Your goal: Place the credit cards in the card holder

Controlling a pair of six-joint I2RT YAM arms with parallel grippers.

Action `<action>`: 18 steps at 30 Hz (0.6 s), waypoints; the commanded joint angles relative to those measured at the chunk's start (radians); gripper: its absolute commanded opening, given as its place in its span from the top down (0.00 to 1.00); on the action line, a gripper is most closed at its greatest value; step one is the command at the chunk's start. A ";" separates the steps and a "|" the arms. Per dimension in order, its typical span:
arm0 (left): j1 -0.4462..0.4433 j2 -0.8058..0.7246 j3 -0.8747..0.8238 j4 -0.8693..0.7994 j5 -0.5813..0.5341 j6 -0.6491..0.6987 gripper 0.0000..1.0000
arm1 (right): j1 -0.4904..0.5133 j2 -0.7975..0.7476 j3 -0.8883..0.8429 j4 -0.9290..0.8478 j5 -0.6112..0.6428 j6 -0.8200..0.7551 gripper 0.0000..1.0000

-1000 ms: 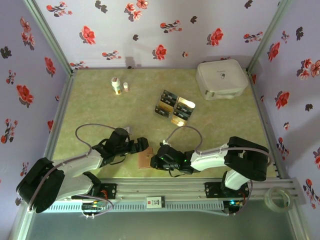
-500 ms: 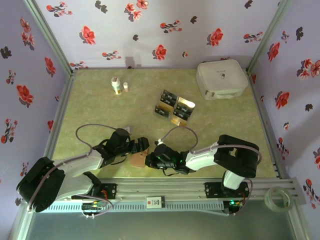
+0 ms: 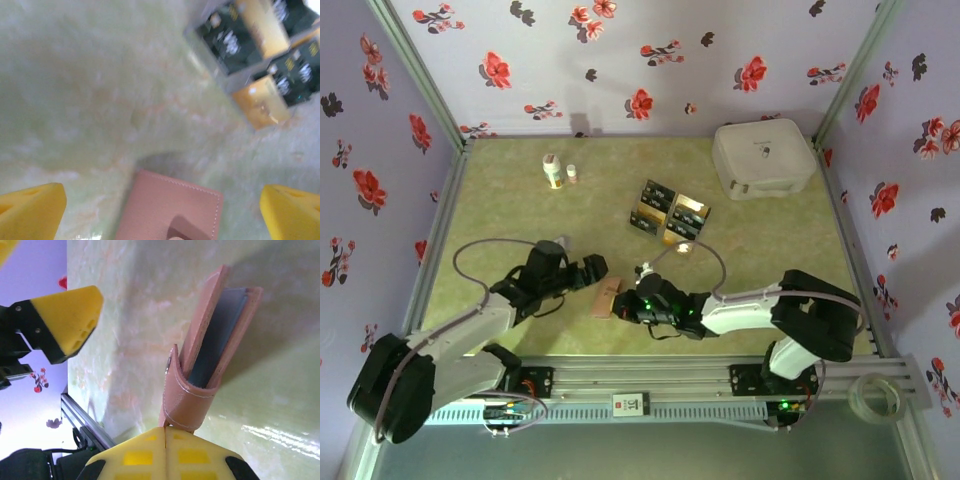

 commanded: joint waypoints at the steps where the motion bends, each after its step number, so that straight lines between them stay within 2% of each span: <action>1: 0.055 -0.003 0.041 -0.083 0.069 0.070 0.00 | -0.036 -0.050 0.034 -0.082 -0.020 -0.065 1.00; 10: 0.124 0.058 0.052 -0.041 0.192 0.098 0.00 | -0.105 -0.157 0.068 -0.204 -0.041 -0.141 1.00; 18: 0.150 0.111 0.042 0.167 0.305 -0.065 0.00 | -0.123 -0.189 0.147 -0.231 -0.056 -0.173 1.00</action>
